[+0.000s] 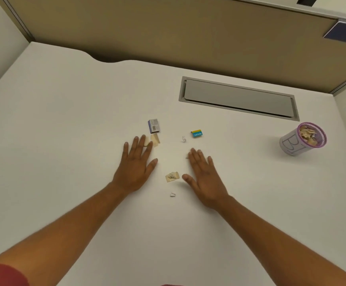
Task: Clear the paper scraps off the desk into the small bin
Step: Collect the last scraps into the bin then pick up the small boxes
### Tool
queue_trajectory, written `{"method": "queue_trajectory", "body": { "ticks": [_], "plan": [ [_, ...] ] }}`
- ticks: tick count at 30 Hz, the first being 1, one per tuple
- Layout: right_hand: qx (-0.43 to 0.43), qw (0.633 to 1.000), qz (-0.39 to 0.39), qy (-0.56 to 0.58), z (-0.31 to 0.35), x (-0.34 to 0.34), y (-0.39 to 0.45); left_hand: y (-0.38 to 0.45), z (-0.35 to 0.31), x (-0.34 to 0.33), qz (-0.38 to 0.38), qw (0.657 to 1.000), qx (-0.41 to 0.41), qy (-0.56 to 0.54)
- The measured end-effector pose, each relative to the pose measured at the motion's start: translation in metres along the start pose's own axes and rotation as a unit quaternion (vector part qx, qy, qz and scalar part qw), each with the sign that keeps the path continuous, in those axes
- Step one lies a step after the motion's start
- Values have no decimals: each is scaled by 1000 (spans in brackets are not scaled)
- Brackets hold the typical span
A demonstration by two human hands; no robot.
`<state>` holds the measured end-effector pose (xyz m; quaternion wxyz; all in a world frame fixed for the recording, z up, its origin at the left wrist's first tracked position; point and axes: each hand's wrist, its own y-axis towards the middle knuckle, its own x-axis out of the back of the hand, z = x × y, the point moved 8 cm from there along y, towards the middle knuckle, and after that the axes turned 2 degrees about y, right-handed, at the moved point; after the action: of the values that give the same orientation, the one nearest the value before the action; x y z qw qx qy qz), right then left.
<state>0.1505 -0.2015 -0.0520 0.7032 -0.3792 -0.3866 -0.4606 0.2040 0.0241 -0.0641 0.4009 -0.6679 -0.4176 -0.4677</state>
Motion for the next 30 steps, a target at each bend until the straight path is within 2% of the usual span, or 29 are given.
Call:
{"method": "queue_trajectory", "body": {
  "ticks": [4,9,15,19,23,27,30],
  "plan": [
    [31,999,6,23,26,-11,-1,-23,-21,-3,-24,999,-19,-26],
    [20,998,-43,49,22,22,38,-5,-18,19,-53,995,-45,-66],
    [-11,999,46,16,22,8,58,17,-25,9,-2,997,-74,-19],
    [40,999,31,-1,41,-12,29,-14,-38,-8,14,993,-113,-24],
    [81,995,15,57,55,-28,-5,-56,-55,-18,19,987,-141,-75],
    [7,980,-51,193,43,-5,-14,-72,-51,0,-25,975,-100,-195],
    [-60,975,-94,192,22,7,-21,-78,-39,16,-75,977,-57,-190]
  ]
}}
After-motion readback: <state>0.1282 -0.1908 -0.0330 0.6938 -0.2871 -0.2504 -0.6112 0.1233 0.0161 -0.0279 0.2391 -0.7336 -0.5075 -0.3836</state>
